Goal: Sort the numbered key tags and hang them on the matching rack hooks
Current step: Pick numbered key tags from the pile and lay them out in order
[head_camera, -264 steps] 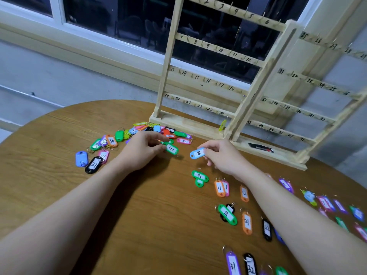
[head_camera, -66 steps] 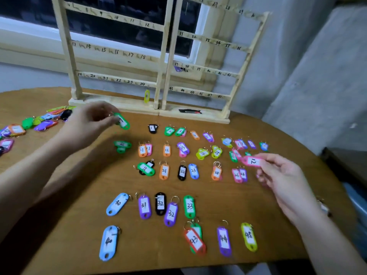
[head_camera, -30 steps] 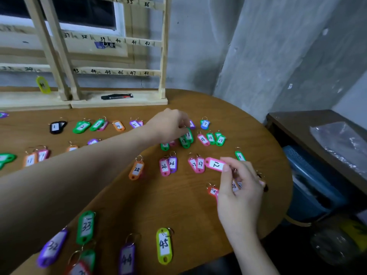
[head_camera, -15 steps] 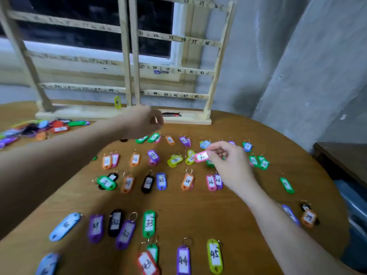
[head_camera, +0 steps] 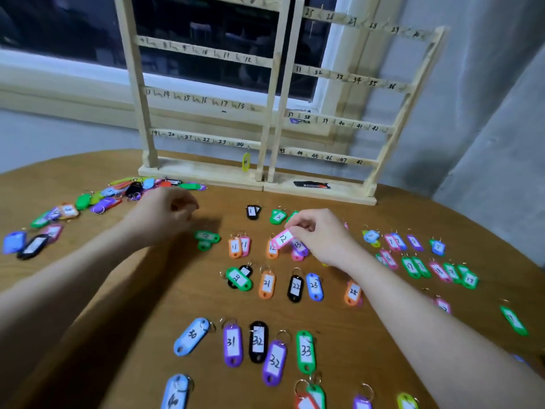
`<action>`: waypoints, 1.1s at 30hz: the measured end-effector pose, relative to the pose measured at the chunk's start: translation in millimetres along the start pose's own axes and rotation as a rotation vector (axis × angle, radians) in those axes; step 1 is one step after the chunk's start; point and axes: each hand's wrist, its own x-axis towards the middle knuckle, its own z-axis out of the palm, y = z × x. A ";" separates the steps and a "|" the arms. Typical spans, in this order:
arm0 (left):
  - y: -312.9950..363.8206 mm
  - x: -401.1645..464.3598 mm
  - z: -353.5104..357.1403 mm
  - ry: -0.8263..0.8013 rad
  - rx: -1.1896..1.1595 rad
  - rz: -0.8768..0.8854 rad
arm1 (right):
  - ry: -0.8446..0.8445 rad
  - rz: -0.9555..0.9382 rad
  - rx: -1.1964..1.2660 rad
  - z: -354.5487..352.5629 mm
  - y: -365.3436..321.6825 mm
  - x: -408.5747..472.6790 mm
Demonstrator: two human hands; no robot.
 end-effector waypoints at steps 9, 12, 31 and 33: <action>-53.8 -12.2 -16.3 0.247 -0.172 -0.038 | -0.131 -0.036 -0.253 12.9 -17.4 22.6; -73.7 -6.2 -24.5 0.274 -0.033 -0.079 | -0.144 -0.075 -0.305 13.7 -30.4 33.4; -104.9 16.8 -7.0 0.201 0.400 -0.212 | -0.179 -0.330 -0.551 161.6 -130.0 169.0; -105.9 16.8 -6.3 0.233 0.401 -0.196 | -0.168 -0.343 -0.563 163.2 -131.8 172.2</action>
